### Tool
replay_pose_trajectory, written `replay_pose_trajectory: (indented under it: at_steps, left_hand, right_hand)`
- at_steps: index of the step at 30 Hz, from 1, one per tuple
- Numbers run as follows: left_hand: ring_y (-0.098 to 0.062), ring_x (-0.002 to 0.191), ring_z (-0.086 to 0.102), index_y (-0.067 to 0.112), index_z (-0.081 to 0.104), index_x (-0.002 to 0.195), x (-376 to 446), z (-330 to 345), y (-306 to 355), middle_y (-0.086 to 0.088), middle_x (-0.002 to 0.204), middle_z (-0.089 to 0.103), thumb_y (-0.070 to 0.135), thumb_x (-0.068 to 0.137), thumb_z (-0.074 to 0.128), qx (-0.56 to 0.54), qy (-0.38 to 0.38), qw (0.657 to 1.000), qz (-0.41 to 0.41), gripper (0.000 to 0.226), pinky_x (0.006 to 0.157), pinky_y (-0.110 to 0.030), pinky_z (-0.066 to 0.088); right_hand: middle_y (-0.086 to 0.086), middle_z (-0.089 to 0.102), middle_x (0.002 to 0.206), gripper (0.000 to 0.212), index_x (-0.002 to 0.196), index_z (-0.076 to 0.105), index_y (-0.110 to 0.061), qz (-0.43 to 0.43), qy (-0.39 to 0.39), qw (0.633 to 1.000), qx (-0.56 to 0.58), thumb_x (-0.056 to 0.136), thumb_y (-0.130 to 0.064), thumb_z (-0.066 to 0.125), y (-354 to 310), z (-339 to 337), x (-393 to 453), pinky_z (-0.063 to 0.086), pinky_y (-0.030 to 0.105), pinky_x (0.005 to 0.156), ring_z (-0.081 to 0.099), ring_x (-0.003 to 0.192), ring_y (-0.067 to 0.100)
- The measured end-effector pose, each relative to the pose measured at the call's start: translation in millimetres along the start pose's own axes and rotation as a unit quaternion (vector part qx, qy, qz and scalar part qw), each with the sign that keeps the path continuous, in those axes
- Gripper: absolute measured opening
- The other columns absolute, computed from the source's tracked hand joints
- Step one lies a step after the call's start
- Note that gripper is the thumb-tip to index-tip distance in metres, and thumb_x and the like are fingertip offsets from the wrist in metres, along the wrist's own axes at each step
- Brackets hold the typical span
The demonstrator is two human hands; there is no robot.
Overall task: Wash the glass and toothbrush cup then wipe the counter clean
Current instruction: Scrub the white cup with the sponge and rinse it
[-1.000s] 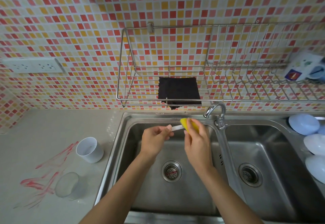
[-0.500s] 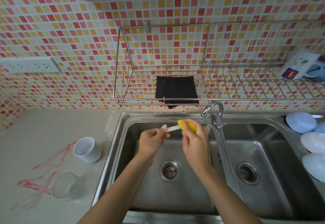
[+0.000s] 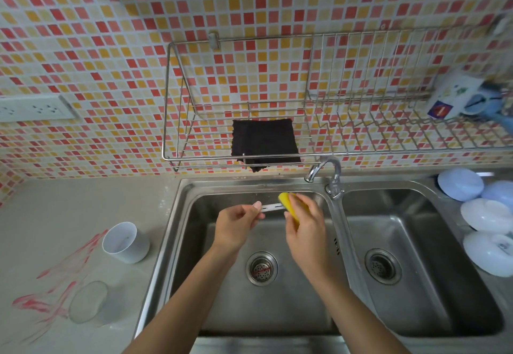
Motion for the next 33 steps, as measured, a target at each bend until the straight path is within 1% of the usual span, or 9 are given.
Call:
replay_pose_trajectory:
  at_steps: [4, 9, 11, 14, 16, 20, 22, 26, 33]
  left_hand:
    - [-0.008, 0.070, 0.059, 0.008, 0.073, 0.077, 3, 3, -9, -0.002, 0.075, 0.072, 0.024, 0.091, 0.067, 0.016, 0.007, 1.000, 0.000, 0.023, 0.078, -0.023, 0.052]
    - [-0.010, 0.073, 0.060, 0.010, 0.074, 0.082, 13, 7, -18, -0.002, 0.076, 0.070, 0.018, 0.089, 0.069, 0.033, 0.013, 0.999, -0.018, 0.012, 0.082, -0.030, 0.051]
    - [-0.005, 0.066, 0.058, 0.008, 0.074, 0.089, 17, 14, -16, 0.004, 0.071, 0.067, 0.014, 0.088, 0.069, 0.062, 0.009, 0.998, 0.000, 0.007, 0.073, -0.021, 0.048]
    - [-0.007, 0.071, 0.063, 0.010, 0.073, 0.095, 26, 33, -11, 0.000, 0.081, 0.072, 0.017, 0.087, 0.071, 0.122, -0.003, 0.992, 0.031, 0.010, 0.064, -0.011, 0.047]
    - [-0.007, 0.071, 0.064, 0.011, 0.075, 0.095, 35, 48, -8, 0.000, 0.081, 0.073, 0.019, 0.085, 0.074, 0.158, -0.008, 0.986, 0.050, 0.013, 0.062, -0.006, 0.047]
    - [-0.002, 0.066, 0.061, 0.012, 0.076, 0.095, 48, 80, 2, 0.005, 0.075, 0.070, 0.019, 0.082, 0.077, 0.207, -0.030, 0.973, 0.094, 0.015, 0.063, -0.005, 0.044]
    - [-0.003, 0.067, 0.061, 0.013, 0.076, 0.093, 52, 92, 9, 0.004, 0.076, 0.070, 0.018, 0.082, 0.077, 0.229, -0.032, 0.966, 0.115, 0.013, 0.063, -0.002, 0.043]
    - [0.004, 0.062, 0.056, 0.013, 0.077, 0.092, 58, 107, 16, 0.006, 0.073, 0.067, 0.016, 0.082, 0.077, 0.257, -0.031, 0.956, 0.134, 0.011, 0.060, 0.000, 0.040]
    - [0.004, 0.060, 0.055, 0.014, 0.075, 0.084, 62, 114, 18, 0.008, 0.070, 0.065, 0.021, 0.081, 0.078, 0.283, -0.031, 0.949, 0.139, 0.008, 0.058, -0.002, 0.040]
  right_hand:
    - [0.005, 0.058, 0.128, 0.044, 0.127, 0.061, -0.011, 0.012, -0.039, 0.999, -0.030, 0.083, -0.006, 0.067, 20, 0, -3, 0.039, 0.020, 0.096, 0.056, 0.112, 0.022]
    - [0.005, 0.056, 0.129, 0.049, 0.133, 0.054, -0.013, 0.194, -0.056, 0.979, -0.025, 0.085, -0.013, 0.064, 83, -21, 17, 0.041, 0.026, 0.089, 0.057, 0.111, 0.025]
    - [0.009, 0.056, 0.126, 0.048, 0.132, 0.050, -0.011, 0.251, -0.076, 0.965, -0.017, 0.086, -0.014, 0.063, 104, -27, 29, 0.046, 0.034, 0.088, 0.058, 0.110, 0.031]
    - [0.011, 0.042, 0.146, 0.066, 0.145, 0.032, -0.007, 0.299, -0.134, 0.944, -0.029, 0.089, -0.020, 0.063, 132, -26, 44, 0.040, 0.045, 0.102, 0.047, 0.126, 0.036]
    - [0.013, 0.042, 0.146, 0.072, 0.149, 0.026, -0.009, 0.307, -0.165, 0.937, -0.030, 0.089, -0.022, 0.063, 144, -20, 51, 0.040, 0.041, 0.101, 0.047, 0.127, 0.034]
    - [0.011, 0.060, 0.125, 0.061, 0.141, 0.037, -0.015, 0.293, -0.182, 0.939, -0.012, 0.086, -0.016, 0.063, 151, -11, 59, 0.043, 0.031, 0.083, 0.059, 0.108, 0.031]
    - [0.012, 0.062, 0.122, 0.063, 0.143, 0.036, -0.017, 0.289, -0.186, 0.939, -0.013, 0.086, -0.018, 0.064, 153, -7, 59, 0.046, 0.033, 0.085, 0.060, 0.106, 0.032]
    - [0.010, 0.054, 0.137, 0.076, 0.150, 0.024, -0.021, 0.270, -0.215, 0.938, -0.018, 0.087, -0.032, 0.066, 155, 1, 54, 0.045, 0.045, 0.098, 0.055, 0.119, 0.034]
    - [0.010, 0.055, 0.135, 0.073, 0.149, 0.026, -0.016, 0.227, -0.218, 0.948, -0.044, 0.089, -0.032, 0.066, 157, -1, 56, 0.045, 0.041, 0.094, 0.056, 0.117, 0.034]
Point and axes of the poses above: each hand's wrist, its own x-axis towards the middle knuckle, its own z-axis out of the palm, y = z × x, the point moved 4 cm from there along x, towards the middle knuckle
